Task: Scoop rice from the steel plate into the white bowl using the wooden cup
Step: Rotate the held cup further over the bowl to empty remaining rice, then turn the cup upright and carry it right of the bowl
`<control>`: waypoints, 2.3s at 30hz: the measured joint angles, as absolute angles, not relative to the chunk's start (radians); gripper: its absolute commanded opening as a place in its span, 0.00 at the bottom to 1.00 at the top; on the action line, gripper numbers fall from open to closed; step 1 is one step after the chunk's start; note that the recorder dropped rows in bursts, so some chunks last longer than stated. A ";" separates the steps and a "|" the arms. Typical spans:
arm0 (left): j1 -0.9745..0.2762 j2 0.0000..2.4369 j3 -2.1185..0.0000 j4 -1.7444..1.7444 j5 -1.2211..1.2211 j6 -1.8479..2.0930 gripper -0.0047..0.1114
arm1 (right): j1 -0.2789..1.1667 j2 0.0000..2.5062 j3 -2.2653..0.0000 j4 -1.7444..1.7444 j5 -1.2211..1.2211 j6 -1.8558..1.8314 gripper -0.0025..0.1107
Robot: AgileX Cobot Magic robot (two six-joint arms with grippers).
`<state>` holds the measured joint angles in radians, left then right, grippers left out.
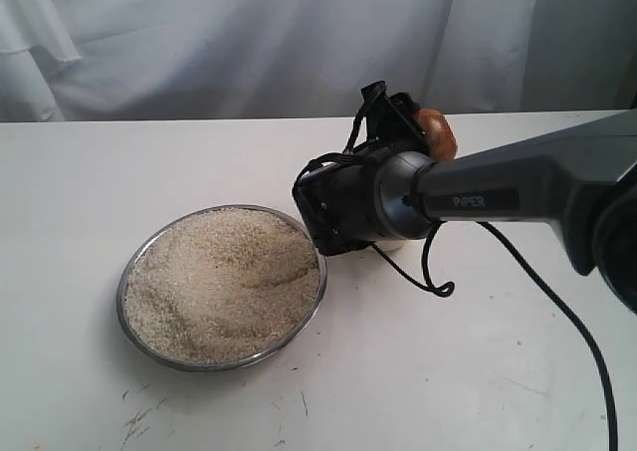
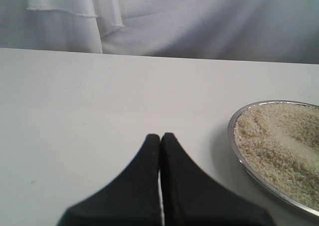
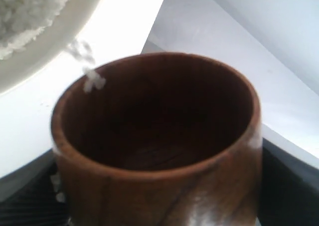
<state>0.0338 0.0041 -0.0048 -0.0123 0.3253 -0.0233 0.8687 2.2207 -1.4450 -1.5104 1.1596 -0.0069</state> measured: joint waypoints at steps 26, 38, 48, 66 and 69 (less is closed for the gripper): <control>0.034 0.004 -0.005 -0.012 0.325 -0.023 0.04 | 0.880 2.090 -1.445 -1.328 1.121 0.193 0.02; 0.034 0.004 -0.005 -0.012 0.325 -0.023 0.04 | 0.788 1.986 -1.424 -0.979 0.955 0.433 0.02; 0.034 0.004 -0.005 -0.012 0.325 -0.023 0.04 | 0.778 1.765 -1.230 -0.914 0.621 0.693 0.02; 0.034 0.004 -0.005 -0.012 0.325 -0.023 0.04 | 0.778 1.482 -0.929 -0.917 0.215 0.979 0.02; 0.034 0.004 -0.005 -0.012 0.325 -0.023 0.04 | 0.778 1.432 -0.886 -0.917 0.199 0.997 0.02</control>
